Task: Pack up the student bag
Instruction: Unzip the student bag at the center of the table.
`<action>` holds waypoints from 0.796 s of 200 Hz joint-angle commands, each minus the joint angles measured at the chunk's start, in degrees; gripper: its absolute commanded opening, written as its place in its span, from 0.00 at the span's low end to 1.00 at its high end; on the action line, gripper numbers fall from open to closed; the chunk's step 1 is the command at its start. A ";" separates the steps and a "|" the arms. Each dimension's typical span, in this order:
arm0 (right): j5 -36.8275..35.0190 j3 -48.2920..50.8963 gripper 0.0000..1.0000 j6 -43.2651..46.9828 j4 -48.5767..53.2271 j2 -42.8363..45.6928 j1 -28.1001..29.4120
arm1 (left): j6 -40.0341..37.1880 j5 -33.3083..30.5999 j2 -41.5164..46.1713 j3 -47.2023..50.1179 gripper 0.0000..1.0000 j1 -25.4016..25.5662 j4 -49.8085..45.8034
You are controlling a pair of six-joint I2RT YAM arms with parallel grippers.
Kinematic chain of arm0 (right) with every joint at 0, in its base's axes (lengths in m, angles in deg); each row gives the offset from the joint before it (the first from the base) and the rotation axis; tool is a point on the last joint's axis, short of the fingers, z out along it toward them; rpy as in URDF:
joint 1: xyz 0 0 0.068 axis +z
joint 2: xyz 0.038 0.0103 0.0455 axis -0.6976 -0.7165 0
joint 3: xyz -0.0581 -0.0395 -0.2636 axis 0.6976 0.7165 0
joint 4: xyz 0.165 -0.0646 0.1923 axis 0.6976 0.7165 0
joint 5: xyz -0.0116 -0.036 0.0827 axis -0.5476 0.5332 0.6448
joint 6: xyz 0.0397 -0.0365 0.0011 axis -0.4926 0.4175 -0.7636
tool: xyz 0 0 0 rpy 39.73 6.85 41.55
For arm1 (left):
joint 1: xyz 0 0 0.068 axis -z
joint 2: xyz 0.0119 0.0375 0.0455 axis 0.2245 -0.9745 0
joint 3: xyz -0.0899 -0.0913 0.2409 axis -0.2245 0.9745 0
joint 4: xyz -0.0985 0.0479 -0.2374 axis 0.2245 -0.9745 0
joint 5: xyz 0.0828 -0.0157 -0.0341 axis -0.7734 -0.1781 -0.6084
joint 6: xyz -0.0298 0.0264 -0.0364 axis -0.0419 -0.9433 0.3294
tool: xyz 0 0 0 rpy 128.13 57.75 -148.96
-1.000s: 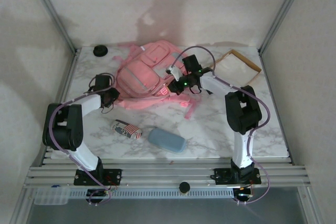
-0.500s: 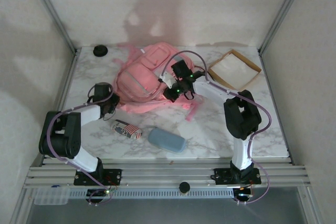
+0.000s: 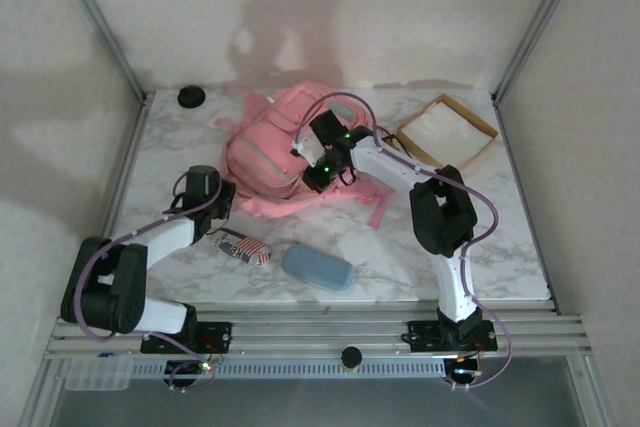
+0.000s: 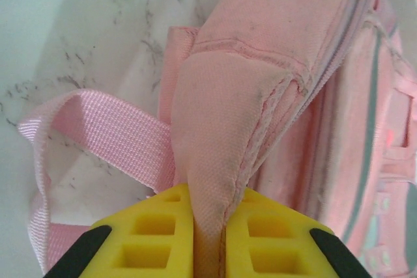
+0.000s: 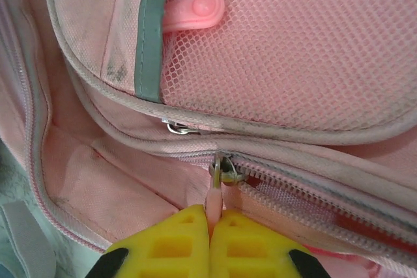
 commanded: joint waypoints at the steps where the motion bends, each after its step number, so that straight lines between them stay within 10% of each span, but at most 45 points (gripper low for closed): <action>1: 8.82 3.91 0.00 4.09 -6.99 1.85 4.57 | 1.78 5.19 2.67 2.43 0.00 -1.42 -0.10; 61: 9.73 9.90 0.00 -5.49 -13.47 4.35 7.01 | 9.70 2.71 -0.15 5.62 0.00 3.26 10.73; 159: 10.17 -12.04 0.00 -21.80 -19.96 -7.96 9.90 | 19.14 -0.55 7.16 6.62 0.00 12.04 9.57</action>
